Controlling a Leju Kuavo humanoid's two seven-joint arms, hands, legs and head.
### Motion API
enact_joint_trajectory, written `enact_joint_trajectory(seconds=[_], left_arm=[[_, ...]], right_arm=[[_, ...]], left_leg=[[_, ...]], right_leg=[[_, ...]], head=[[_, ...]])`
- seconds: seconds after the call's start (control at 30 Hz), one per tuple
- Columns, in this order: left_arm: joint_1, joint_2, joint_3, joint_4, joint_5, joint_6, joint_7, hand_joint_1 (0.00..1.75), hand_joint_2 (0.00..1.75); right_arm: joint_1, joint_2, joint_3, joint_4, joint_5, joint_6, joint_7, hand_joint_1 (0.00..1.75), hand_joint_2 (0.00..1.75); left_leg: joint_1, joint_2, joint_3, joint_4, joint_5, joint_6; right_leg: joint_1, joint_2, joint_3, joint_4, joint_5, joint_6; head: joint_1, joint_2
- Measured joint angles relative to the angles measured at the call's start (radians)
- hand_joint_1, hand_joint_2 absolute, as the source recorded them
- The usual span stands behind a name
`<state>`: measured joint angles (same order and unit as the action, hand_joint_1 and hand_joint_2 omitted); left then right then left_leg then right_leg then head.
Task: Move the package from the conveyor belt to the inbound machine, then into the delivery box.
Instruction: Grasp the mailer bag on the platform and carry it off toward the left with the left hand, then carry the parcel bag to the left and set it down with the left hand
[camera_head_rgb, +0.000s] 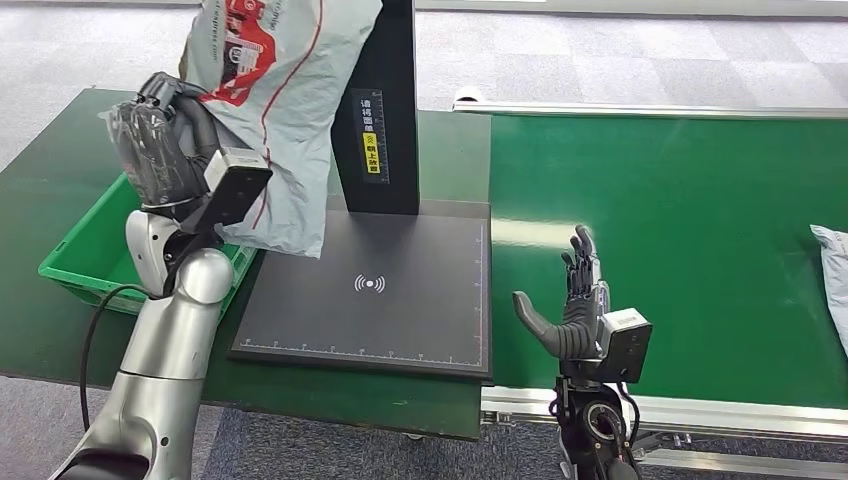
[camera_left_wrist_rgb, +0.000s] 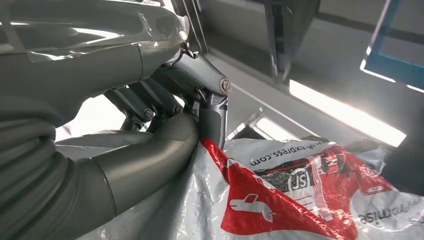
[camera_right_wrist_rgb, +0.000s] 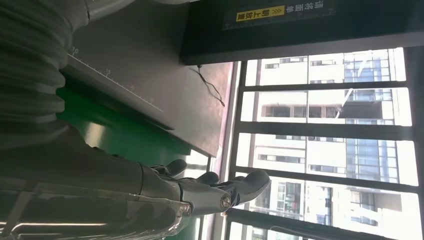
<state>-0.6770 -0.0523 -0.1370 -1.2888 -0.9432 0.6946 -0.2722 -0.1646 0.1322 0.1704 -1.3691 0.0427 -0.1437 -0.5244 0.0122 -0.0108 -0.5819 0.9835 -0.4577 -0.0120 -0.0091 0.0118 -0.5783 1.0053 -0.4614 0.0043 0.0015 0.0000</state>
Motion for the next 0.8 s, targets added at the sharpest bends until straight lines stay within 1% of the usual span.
enact_joint_trajectory(seconds=[0.1, 0.2, 0.37, 0.47, 0.53, 0.63, 0.73, 0.8], left_arm=[[-0.026, 0.029, 0.044, 0.0, -0.01, -0.009, 0.021, 1.75, 1.75], [-0.042, 0.047, 0.071, 0.003, -0.01, -0.013, 0.023, 1.75, 1.75], [-0.051, 0.058, 0.088, 0.005, -0.012, -0.013, 0.024, 1.75, 1.75], [-0.066, 0.067, 0.097, 0.022, -0.029, -0.025, 0.049, 1.75, 1.75], [-0.097, 0.084, 0.112, 0.073, -0.049, -0.041, 0.076, 1.75, 1.75], [-0.16, 0.119, 0.14, 0.195, -0.085, -0.049, 0.102, 1.75, 1.75], [-0.224, 0.152, 0.159, 0.337, -0.125, -0.053, 0.127, 1.75, 1.75], [-0.273, 0.173, 0.173, 0.449, -0.132, -0.073, 0.143, 1.75, 1.75]], right_arm=[[-0.005, 0.0, -0.005, -0.004, 0.003, 0.0, 0.011, 0.0, 1.75], [-0.006, 0.001, -0.009, -0.009, 0.007, 0.001, 0.014, 0.0, 1.75], [-0.007, 0.002, -0.012, -0.012, 0.011, 0.001, 0.014, 0.0, 1.75], [-0.007, 0.002, -0.013, -0.013, 0.015, 0.006, 0.016, 0.0, 1.75], [-0.008, 0.002, -0.013, -0.013, 0.017, 0.013, 0.019, 0.0, 1.75], [-0.01, 0.002, -0.013, -0.013, 0.018, 0.022, 0.022, 0.0, 1.75], [-0.01, 0.003, -0.013, -0.013, 0.017, 0.03, 0.021, 0.0, 1.75], [-0.009, 0.004, -0.013, -0.013, 0.017, 0.035, 0.021, 0.0, 1.75]], left_leg=[[0.0, 0.0, 0.0, 0.0, 0.0, 0.0], [0.0, 0.0, 0.0, 0.0, 0.0, 0.0], [0.0, 0.0, 0.0, 0.0, 0.0, 0.0], [0.0, 0.0, 0.0, 0.0, 0.0, 0.0], [0.0, 0.0, 0.0, 0.0, 0.0, 0.0], [0.0, 0.0, 0.0, 0.0, 0.001, -0.001], [0.001, 0.0, 0.0, 0.0, 0.002, -0.001], [0.001, 0.0, 0.0, 0.0, 0.002, -0.001]], right_leg=[[0.0, 0.0, 0.0, 0.0, 0.0, 0.0], [0.0, 0.0, 0.0, 0.0, 0.0, 0.0], [0.0, 0.0, 0.0, 0.0, 0.0, 0.0], [0.0, 0.0, 0.0, 0.0, 0.0, 0.0], [0.0, 0.0, 0.0, 0.0, 0.0, 0.0], [0.0, 0.0, 0.0, 0.0, 0.001, -0.001], [0.001, 0.0, 0.0, 0.001, 0.001, -0.001], [0.001, 0.0, 0.0, 0.001, 0.001, -0.001]], head=[[0.0, 0.0], [0.0, 0.0], [0.0, 0.0], [0.0, 0.0], [0.0, 0.0], [0.0, 0.0], [0.0, 0.0], [0.0, 0.0]])
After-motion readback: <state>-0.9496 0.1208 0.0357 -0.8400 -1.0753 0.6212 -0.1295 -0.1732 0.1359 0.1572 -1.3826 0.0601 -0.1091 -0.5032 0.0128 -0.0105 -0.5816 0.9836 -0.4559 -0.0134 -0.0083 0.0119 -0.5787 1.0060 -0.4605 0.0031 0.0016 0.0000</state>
